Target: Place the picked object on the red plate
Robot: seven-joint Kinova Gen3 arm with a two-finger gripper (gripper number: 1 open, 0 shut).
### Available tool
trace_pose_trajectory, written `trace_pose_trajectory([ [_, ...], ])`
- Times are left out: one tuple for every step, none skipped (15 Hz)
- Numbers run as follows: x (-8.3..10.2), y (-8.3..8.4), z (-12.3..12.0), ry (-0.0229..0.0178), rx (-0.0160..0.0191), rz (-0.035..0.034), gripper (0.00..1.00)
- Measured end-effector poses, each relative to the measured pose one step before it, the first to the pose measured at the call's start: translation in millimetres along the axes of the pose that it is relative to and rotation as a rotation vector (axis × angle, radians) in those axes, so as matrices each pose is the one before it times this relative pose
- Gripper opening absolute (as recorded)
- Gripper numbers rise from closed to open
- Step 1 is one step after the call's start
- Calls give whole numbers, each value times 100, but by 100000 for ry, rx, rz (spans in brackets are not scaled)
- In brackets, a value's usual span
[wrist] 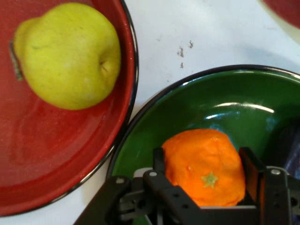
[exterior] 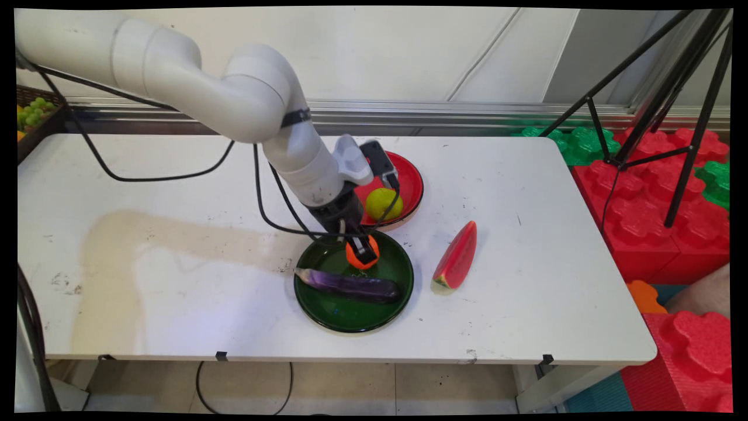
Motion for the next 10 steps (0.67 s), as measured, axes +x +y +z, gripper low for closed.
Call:
trace_pose_trajectory([
  [67, -146, -830, 875, 571, 117, 0],
  [27, -105, -524, 509, 376, 55, 0],
  [141, -243, -1006, 1162, 782, 122, 0],
  [237, -302, -1104, 1435, 990, 287, 0],
  [192, -292, -793, 1147, 861, 59, 0],
  [236, -354, -769, 1123, 1069, -37, 0],
  [261, -708, -894, 1538, 1075, 333, 0],
  [443, -637, -905, 1685, 1707, -694, 0],
  [500, -673, -730, 1601, 1717, -834, 0],
  [447, -590, -509, 1276, 1432, -735, 0],
])
